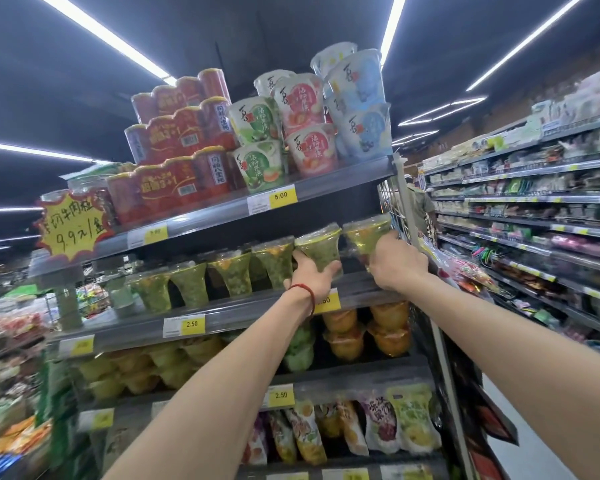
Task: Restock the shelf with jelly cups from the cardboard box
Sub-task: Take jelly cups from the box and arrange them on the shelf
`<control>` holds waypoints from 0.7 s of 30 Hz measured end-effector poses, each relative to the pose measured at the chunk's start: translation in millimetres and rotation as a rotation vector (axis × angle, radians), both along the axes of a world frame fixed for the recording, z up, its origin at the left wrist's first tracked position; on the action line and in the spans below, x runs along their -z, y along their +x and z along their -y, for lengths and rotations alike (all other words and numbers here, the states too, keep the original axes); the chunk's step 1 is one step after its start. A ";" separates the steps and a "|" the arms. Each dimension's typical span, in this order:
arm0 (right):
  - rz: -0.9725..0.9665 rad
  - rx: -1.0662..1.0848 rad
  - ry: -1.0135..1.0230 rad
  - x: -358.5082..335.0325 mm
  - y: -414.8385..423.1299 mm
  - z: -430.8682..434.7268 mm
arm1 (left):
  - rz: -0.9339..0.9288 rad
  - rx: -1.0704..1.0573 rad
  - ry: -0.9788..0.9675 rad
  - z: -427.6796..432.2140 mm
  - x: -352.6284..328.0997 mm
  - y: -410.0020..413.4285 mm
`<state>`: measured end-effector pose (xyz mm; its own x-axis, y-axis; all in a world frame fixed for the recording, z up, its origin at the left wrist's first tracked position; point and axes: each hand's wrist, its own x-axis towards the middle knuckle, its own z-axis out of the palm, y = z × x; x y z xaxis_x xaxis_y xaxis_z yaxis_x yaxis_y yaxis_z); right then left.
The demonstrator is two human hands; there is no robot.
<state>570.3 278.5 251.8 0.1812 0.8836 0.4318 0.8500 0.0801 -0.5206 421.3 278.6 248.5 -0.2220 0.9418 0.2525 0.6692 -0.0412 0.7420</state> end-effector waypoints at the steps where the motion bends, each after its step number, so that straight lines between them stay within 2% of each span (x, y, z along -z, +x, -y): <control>1: 0.001 0.001 -0.006 -0.1 -0.7 0.2 | -0.014 -0.012 0.002 -0.1 0.6 0.1; 10: -0.070 -0.083 -0.048 5.7 2.8 -7.7 | -0.180 -0.011 0.010 6.8 -0.4 4.2; 14: -0.094 -0.148 -0.045 11.2 1.8 -2.7 | -0.309 -0.043 0.099 5.1 12.3 1.8; 18: -0.053 -0.085 -0.017 25.0 -11.7 17.4 | -0.457 -0.030 0.178 17.9 28.9 -4.0; 21: -0.027 -0.049 0.074 31.6 -25.4 36.6 | -0.442 0.079 0.173 36.0 35.2 -13.3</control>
